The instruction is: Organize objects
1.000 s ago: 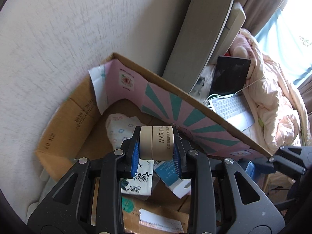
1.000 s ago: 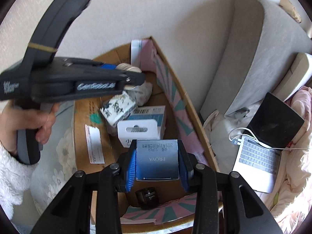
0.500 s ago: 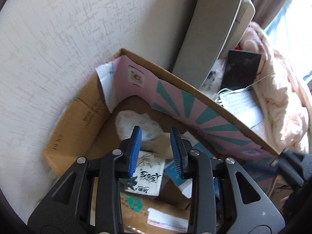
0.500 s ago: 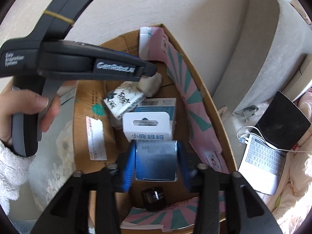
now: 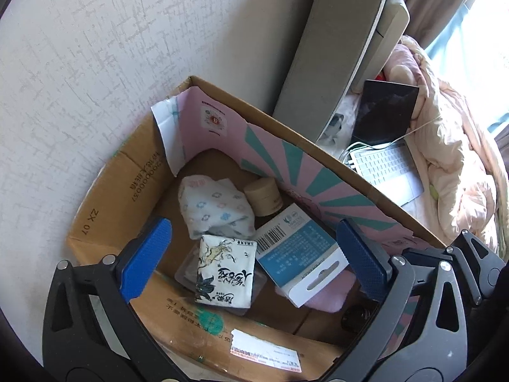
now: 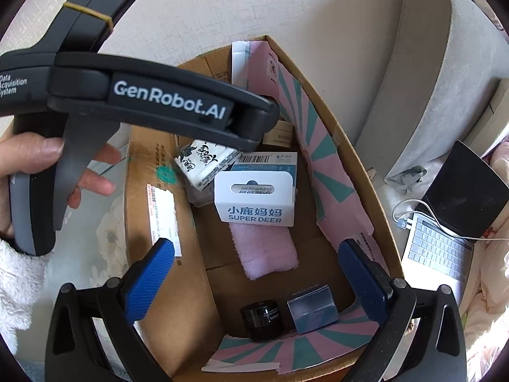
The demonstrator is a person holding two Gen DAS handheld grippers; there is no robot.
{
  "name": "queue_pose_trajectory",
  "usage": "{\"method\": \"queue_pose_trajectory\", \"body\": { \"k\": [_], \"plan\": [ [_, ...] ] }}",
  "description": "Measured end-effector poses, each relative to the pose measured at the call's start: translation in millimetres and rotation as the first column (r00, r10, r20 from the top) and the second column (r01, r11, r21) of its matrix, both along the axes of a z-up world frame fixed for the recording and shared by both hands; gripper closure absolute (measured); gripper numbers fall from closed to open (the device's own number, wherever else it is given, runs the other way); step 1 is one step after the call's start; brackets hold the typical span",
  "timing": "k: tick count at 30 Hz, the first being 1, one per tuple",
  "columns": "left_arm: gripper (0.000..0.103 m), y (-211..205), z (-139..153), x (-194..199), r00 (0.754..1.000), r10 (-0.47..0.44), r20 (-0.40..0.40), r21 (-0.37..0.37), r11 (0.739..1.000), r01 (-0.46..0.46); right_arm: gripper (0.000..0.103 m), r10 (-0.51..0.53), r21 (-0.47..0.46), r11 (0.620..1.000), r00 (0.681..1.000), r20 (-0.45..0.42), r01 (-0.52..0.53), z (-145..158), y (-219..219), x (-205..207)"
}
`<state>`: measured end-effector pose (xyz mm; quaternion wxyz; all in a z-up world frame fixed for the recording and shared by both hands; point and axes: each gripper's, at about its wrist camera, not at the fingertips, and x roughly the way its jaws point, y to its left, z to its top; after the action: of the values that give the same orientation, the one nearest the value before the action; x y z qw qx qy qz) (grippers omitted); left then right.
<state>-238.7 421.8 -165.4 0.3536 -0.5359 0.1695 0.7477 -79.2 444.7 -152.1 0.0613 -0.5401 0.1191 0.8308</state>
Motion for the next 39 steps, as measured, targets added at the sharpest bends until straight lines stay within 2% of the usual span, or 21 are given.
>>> {"method": "queue_pose_trajectory", "body": {
  "k": [9, 16, 20, 24, 28, 31, 35, 39],
  "plan": [
    [0.000, -5, 10, 5, 1.000, 0.010, 0.000, 0.030, 0.999, -0.010, 0.000, 0.000, 0.002, 1.000, 1.000, 0.001, 0.000, -1, 2, 1],
    [0.000, -20, 36, 7, 0.998, 0.047, -0.031, 0.049, 0.998, -0.045, 0.000, 0.010, 0.017, 1.000, 1.000, -0.020, -0.010, 11, -4, 3],
    [0.000, -47, 64, 11, 0.992, 0.109, -0.057, 0.082, 0.991, -0.104, 0.000, 0.026, 0.033, 0.999, 0.999, -0.041, -0.025, 26, -11, 1],
    [0.000, -86, 94, 20, 0.974, 0.208, -0.089, 0.122, 0.973, -0.197, 0.000, 0.052, 0.046, 0.998, 0.996, -0.068, -0.049, 43, -22, -3],
    [0.000, -139, 121, 40, 0.933, 0.330, -0.145, 0.151, 0.939, -0.309, 0.000, 0.088, 0.061, 0.995, 0.992, -0.092, -0.083, 59, -35, -10],
    [0.000, -184, 137, 58, 0.888, 0.431, -0.164, 0.184, 0.897, -0.401, 0.000, 0.122, 0.073, 0.991, 0.986, -0.112, -0.115, 72, -51, -15],
    [0.000, -243, 152, 90, 0.801, 0.565, -0.195, 0.215, 0.822, -0.528, 0.000, 0.163, 0.102, 0.984, 0.976, -0.143, -0.149, 87, -74, -21],
    [0.000, -281, 152, 115, 0.739, 0.643, -0.201, 0.222, 0.765, -0.605, 0.000, 0.218, 0.119, 0.972, 0.963, -0.161, -0.201, 97, -101, -23]
  ]
}}
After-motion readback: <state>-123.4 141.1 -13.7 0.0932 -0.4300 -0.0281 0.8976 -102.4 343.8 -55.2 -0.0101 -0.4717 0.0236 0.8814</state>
